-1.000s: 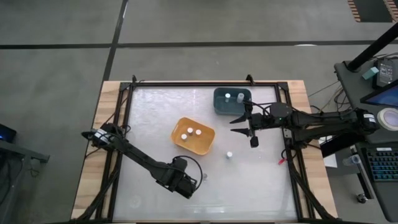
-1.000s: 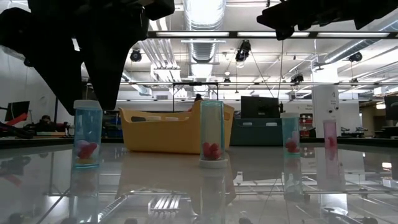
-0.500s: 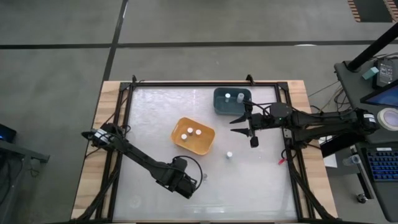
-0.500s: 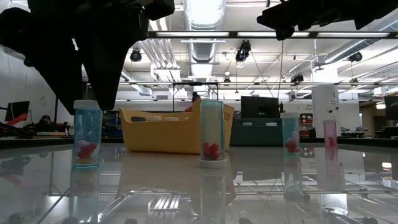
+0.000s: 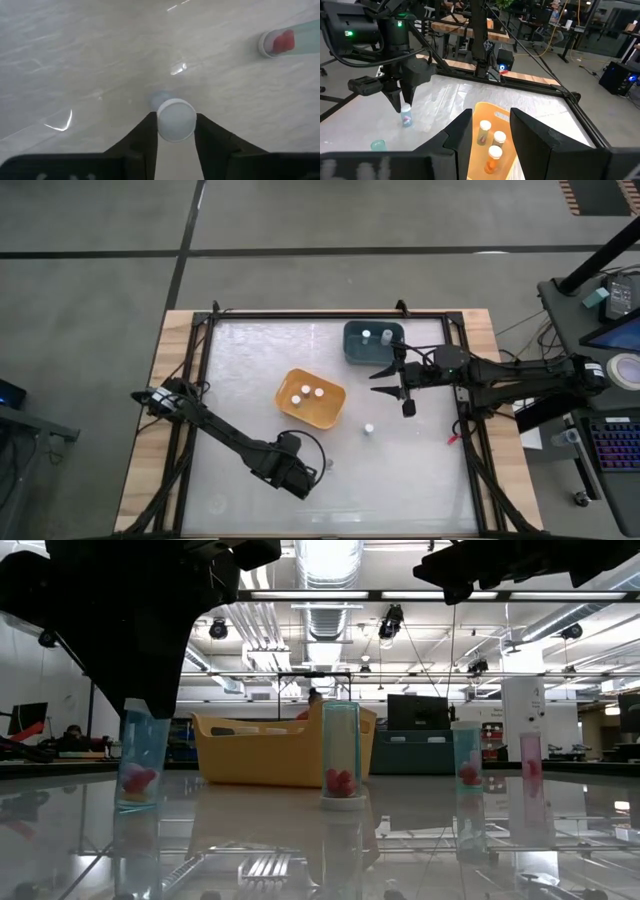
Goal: Pick and place medicine bottles into bin by pill shape (circle, oval)
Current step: Put the blue pill bottle into the yellow bin
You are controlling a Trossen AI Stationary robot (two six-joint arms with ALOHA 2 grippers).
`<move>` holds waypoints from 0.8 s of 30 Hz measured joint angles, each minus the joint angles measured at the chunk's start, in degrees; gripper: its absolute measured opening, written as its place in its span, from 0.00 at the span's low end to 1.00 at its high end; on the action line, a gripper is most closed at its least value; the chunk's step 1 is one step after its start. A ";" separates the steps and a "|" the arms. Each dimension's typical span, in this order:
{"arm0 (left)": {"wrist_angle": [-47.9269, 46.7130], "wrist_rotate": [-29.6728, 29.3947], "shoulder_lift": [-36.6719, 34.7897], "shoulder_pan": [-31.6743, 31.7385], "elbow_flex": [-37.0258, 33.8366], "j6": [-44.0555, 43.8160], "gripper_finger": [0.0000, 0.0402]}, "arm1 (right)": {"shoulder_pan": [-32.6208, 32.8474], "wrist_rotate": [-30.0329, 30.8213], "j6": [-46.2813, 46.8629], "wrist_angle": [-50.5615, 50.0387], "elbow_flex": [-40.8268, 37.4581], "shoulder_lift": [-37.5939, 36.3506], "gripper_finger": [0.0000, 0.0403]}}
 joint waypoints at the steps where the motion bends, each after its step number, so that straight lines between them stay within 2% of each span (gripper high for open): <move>1: -0.06 0.00 0.00 0.00 0.00 0.01 0.22 | 0.00 0.00 0.00 0.00 0.00 0.00 0.31; 10: -0.75 1.45 -1.97 0.00 0.53 0.79 0.22 | 0.00 0.00 0.04 -1.48 -0.02 -0.04 0.31; 24: -0.11 0.73 -8.95 1.42 2.95 7.51 0.22 | 0.00 0.00 1.80 -3.69 -0.04 -0.04 0.31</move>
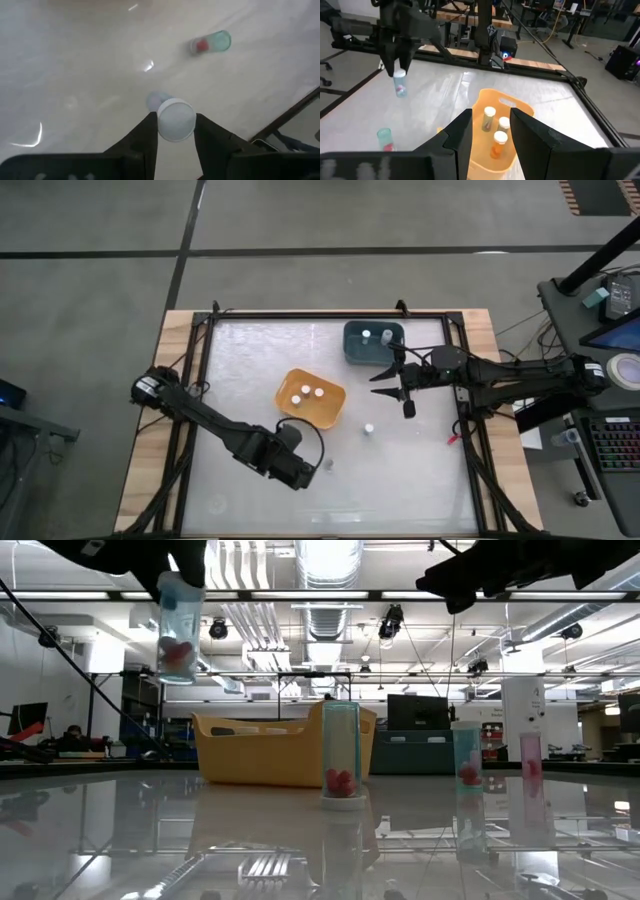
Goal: Pick and place medicine bottles into bin by pill shape (circle, oval)
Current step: Put the blue pill bottle into the yellow bin
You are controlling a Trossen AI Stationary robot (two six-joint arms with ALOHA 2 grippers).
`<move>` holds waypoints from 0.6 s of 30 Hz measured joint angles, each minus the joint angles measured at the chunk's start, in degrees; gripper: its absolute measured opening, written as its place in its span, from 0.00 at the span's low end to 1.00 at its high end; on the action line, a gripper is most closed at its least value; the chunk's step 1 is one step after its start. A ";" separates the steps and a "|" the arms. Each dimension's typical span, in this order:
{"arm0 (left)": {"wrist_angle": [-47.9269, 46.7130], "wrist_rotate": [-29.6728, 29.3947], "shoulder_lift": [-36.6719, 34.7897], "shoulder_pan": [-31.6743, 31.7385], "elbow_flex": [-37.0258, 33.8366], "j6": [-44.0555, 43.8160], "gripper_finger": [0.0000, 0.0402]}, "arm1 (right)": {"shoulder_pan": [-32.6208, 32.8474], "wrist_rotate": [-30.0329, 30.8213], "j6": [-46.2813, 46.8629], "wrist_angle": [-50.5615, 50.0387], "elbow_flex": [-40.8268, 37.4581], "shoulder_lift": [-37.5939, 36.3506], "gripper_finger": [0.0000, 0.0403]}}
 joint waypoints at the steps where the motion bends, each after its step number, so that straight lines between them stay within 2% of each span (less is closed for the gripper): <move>1: -0.02 -0.20 -0.23 0.20 0.00 0.40 0.23 | 0.00 0.00 0.19 -0.08 0.00 0.00 0.31; 7: 0.02 -0.35 -1.00 3.00 0.85 6.22 0.23 | 0.00 0.00 1.38 -1.72 0.00 0.00 0.31; 13: 0.00 2.73 -1.01 8.09 3.94 15.92 0.23 | 0.00 0.00 1.60 -3.42 0.00 -0.07 0.31; 18: -0.04 3.05 -1.13 13.22 5.39 24.47 0.23 | 0.00 0.00 1.75 -3.80 0.00 -0.07 0.31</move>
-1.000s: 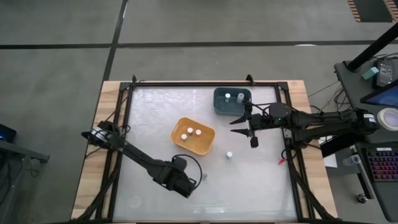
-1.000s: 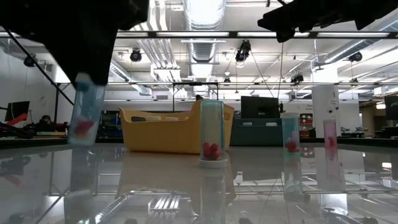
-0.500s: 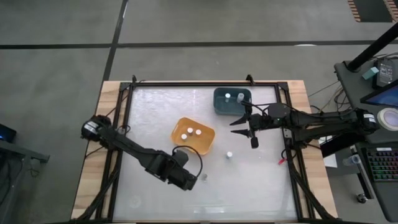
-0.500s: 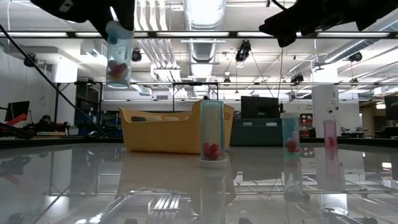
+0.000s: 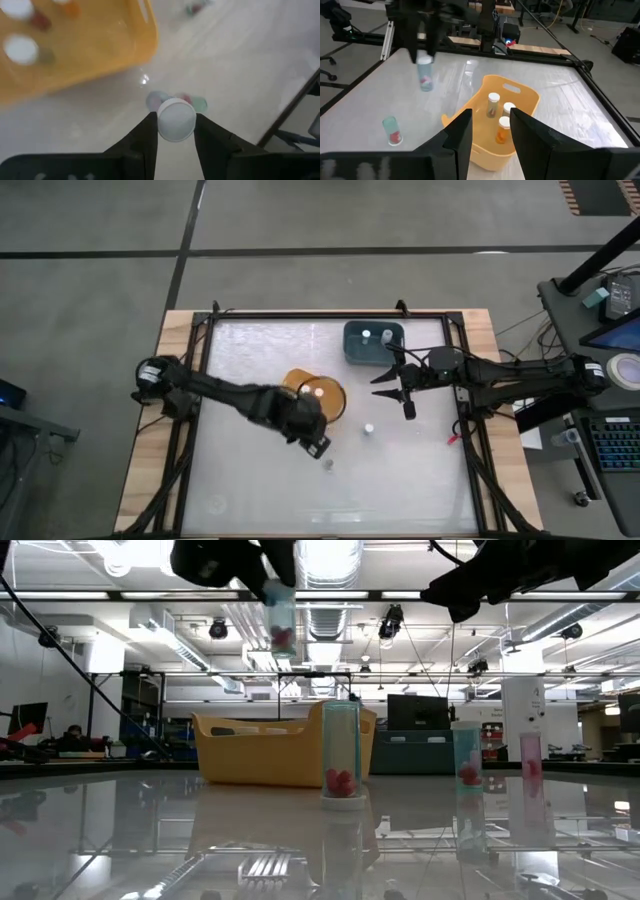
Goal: Pick and place medicine bottles into bin by pill shape (circle, oval)
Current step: Put the blue pill bottle into the yellow bin
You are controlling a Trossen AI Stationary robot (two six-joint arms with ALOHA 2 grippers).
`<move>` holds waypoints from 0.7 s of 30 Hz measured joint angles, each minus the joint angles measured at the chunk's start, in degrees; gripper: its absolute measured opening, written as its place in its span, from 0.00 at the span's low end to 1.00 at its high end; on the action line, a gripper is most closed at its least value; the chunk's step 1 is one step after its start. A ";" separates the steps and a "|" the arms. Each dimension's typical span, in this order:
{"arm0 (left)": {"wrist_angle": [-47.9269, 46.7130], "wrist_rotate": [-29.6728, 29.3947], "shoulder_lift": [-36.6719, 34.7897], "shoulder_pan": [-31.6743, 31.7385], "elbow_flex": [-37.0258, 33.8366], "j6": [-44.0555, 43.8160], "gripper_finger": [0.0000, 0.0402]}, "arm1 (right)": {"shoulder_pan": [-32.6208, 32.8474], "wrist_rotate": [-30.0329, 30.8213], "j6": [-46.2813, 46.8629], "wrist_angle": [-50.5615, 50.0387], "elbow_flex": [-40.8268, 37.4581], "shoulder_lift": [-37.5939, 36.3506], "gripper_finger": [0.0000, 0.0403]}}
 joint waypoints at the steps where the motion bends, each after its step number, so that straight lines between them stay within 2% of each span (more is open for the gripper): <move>1: 0.02 0.00 -0.02 1.12 0.07 1.74 0.23 | 0.00 0.00 -0.02 -0.04 0.00 -0.02 0.31; 7: 0.37 -0.12 -0.02 8.45 -0.86 10.40 0.23 | 0.00 0.00 -0.58 -0.07 0.00 -0.02 0.31; 11: 1.80 -0.19 -0.02 12.40 -3.69 13.16 0.23 | 0.00 0.00 -0.93 -0.09 0.00 -0.02 0.31; 21: 11.96 1.94 -0.04 14.34 -10.89 13.03 0.23 | 0.00 0.01 -1.10 -0.14 0.00 -0.02 0.31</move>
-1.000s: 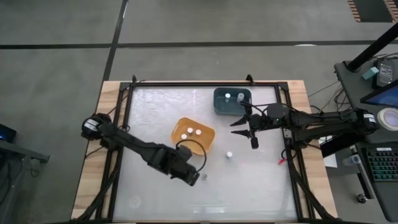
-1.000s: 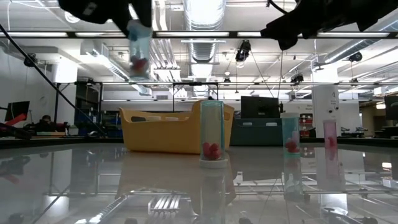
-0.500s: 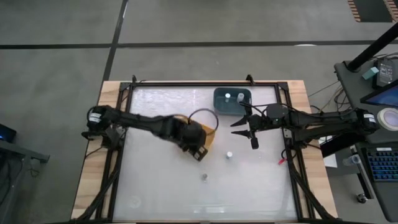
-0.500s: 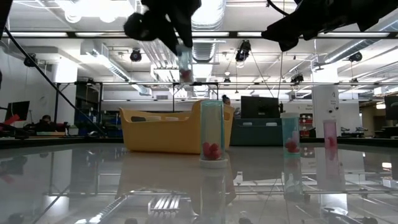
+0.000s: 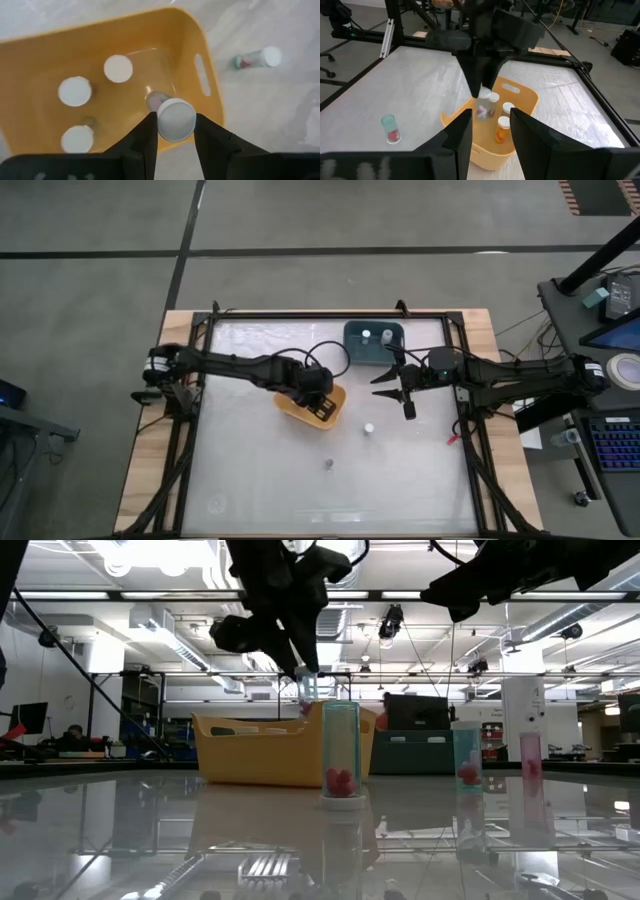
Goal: Pick and place medicine bottles into bin by pill shape (circle, oval)
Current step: Put the blue pill bottle into the yellow bin
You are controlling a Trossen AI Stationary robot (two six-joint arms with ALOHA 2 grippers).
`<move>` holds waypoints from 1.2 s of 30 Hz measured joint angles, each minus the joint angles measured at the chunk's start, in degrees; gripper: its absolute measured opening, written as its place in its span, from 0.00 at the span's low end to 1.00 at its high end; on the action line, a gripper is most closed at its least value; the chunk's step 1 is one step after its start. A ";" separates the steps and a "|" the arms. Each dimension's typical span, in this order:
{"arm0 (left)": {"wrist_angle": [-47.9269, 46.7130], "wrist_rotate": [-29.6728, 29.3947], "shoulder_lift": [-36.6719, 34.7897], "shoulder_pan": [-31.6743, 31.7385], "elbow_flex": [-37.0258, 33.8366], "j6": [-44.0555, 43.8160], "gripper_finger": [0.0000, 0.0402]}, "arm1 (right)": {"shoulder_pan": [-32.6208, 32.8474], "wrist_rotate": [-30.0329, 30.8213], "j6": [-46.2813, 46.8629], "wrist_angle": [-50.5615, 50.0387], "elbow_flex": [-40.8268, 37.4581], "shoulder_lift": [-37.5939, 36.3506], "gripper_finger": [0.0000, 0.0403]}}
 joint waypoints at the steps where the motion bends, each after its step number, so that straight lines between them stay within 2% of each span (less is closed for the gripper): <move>1: 0.71 0.19 0.00 0.00 -0.96 -0.08 0.23 | 0.00 0.00 0.01 0.01 0.00 0.00 0.31; 14: 7.45 0.38 0.04 -0.11 -9.35 -2.98 0.23 | 0.00 0.01 0.04 0.02 0.00 0.00 0.31; 36: 7.55 -0.32 0.04 -0.17 -10.42 -3.02 0.23 | 0.00 0.04 0.04 -0.02 0.00 0.00 0.31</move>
